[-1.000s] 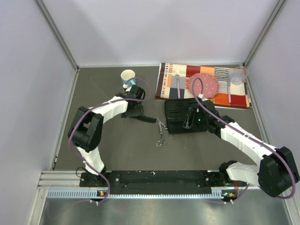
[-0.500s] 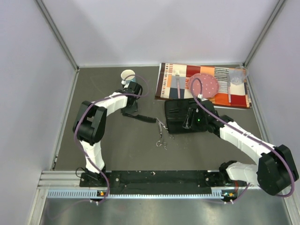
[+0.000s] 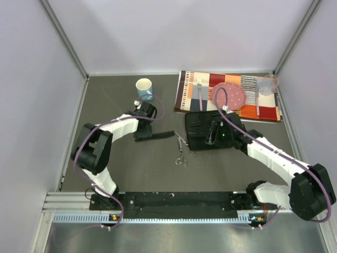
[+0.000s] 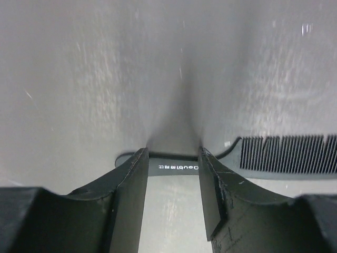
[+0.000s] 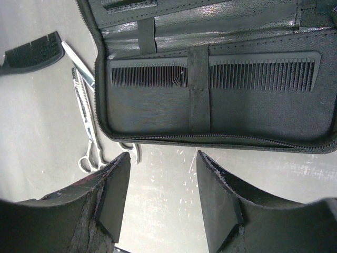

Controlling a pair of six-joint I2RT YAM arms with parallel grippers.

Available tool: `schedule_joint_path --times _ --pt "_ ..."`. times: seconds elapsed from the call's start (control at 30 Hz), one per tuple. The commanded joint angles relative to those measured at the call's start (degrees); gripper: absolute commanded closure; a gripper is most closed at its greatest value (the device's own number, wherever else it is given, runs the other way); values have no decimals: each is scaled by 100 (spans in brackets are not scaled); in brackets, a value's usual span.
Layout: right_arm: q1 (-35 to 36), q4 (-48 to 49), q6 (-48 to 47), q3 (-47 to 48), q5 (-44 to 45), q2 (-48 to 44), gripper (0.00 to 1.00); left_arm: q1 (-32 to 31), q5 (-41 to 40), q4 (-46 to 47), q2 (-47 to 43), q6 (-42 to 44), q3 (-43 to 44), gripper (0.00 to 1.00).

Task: Sort the hair-cutting tools
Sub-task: Adjust the comb at the center of the board.

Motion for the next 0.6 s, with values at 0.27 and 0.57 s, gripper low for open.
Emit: schedule_joint_path --times 0.27,0.57 --pt "88 196 86 -177 -13 -339 47 -1295 603 -602 -352 -479 -999 51" --pt "88 196 103 -265 -13 -436 47 -1638 568 -813 -729 -751 -964 51"
